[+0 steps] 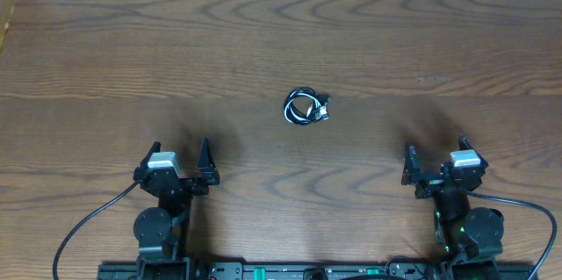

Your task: Untangle cables

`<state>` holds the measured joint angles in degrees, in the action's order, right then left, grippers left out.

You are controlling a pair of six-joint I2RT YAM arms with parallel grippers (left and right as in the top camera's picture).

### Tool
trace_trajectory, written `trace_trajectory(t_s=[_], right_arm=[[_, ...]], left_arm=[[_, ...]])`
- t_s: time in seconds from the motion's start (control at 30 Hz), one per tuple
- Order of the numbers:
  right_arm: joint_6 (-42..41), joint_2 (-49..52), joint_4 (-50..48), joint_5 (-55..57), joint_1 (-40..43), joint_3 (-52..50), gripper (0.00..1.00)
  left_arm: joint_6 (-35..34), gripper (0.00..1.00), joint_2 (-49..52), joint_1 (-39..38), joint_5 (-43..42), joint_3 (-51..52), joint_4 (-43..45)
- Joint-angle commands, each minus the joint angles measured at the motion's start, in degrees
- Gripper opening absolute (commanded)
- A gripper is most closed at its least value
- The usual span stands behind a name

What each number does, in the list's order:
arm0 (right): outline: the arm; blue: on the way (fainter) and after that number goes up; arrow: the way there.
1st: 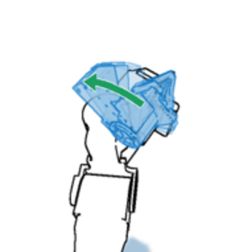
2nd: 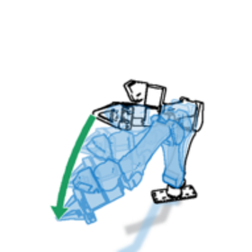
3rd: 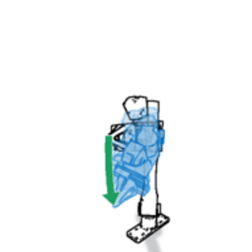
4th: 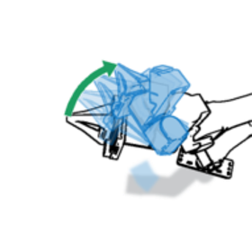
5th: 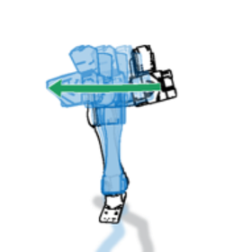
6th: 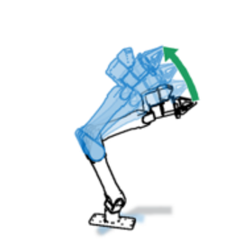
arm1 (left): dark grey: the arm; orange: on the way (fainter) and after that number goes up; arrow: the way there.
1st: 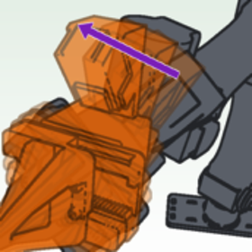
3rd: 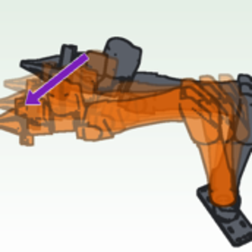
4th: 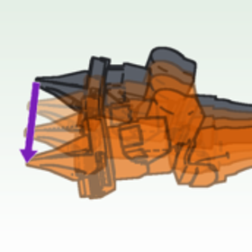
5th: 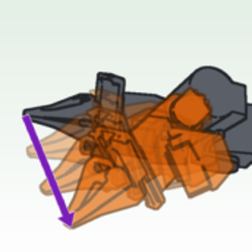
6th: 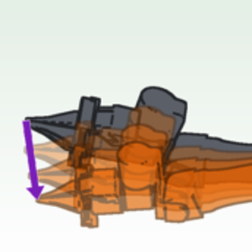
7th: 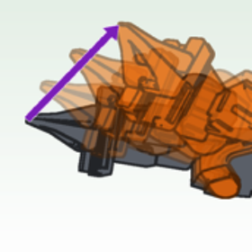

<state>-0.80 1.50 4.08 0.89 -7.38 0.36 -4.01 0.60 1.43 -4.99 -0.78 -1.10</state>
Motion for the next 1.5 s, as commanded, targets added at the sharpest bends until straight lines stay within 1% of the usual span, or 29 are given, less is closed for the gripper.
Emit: trace_trajectory(t_s=[0.0,1.47], right_arm=[[0.5,0.0,0.4,0.0,-0.2,0.0,0.99],[0.5,0.0,0.4,0.0,-0.2,0.0,0.99]], left_arm=[[1.0,0.98,-0.4,0.3,-1.2,0.5,-2.5],[1.0,0.98,-0.4,0.3,-1.2,0.5,-2.5]])
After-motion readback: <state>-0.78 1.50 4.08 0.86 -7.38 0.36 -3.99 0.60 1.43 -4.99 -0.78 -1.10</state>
